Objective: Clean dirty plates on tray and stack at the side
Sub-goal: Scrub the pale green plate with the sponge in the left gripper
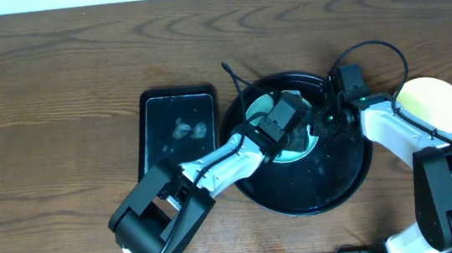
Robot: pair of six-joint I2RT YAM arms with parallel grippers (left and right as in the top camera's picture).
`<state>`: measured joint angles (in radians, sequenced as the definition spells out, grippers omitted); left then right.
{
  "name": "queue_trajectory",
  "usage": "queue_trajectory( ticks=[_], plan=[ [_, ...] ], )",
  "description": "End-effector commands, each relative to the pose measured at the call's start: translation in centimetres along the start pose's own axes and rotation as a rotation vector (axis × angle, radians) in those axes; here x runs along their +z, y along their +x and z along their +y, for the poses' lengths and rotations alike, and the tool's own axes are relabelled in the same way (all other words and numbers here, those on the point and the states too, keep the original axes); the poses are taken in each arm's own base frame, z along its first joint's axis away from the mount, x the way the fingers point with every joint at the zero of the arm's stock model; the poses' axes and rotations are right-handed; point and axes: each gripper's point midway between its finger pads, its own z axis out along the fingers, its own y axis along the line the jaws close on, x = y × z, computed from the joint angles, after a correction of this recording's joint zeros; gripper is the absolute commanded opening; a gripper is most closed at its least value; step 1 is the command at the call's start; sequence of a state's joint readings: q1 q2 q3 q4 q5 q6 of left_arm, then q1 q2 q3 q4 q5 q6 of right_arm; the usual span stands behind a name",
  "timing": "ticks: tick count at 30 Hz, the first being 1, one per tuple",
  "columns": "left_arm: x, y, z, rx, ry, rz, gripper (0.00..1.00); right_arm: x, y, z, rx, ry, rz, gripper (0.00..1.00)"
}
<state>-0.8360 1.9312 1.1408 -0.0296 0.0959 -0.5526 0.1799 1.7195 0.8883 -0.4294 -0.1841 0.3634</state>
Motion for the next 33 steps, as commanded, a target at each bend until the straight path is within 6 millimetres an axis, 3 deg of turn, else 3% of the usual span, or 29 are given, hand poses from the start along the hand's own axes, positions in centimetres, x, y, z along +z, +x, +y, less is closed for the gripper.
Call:
queue_trajectory(
  ticks=[1, 4, 7, 10, 13, 17, 20, 27, 33],
  plan=[
    [0.3, -2.5, 3.4, -0.043, -0.114, -0.104, 0.09, 0.7, 0.9, -0.8, -0.001, 0.041, 0.031, 0.01],
    [0.1, -3.7, 5.3, -0.075, -0.151, -0.134, 0.08, 0.7, 0.9, -0.8, -0.001, 0.041, 0.031, 0.01],
    [-0.2, -3.6, 8.0, -0.141, -0.205, -0.105, 0.09, 0.7, 0.9, -0.8, -0.001, 0.041, 0.031, 0.01],
    [-0.7, -1.3, 10.4, -0.208, -0.281, -0.005, 0.08, 0.7, 0.9, -0.8, -0.001, 0.042, 0.031, 0.01],
    [-1.1, 2.0, 10.7, -0.217, -0.299, 0.136, 0.08, 0.7, 0.9, -0.8, -0.001, 0.041, 0.031, 0.01],
    [-1.6, 5.5, 9.3, -0.206, -0.247, 0.295, 0.08, 0.7, 0.9, -0.8, -0.001, 0.041, 0.031, 0.01],
    [-1.3, 6.1, 6.8, -0.148, -0.129, 0.341, 0.08, 0.7, 0.9, -0.8, -0.001, 0.041, 0.031, 0.01],
    [-0.2, 4.4, 2.3, 0.058, 0.052, 0.250, 0.08, 0.7, 1.0, -0.7, -0.003, 0.040, 0.032, 0.01],
    [0.3, 1.8, 1.1, 0.089, 0.077, 0.131, 0.08, 0.7, 1.0, -0.6, -0.005, 0.040, 0.032, 0.01]
  ],
)
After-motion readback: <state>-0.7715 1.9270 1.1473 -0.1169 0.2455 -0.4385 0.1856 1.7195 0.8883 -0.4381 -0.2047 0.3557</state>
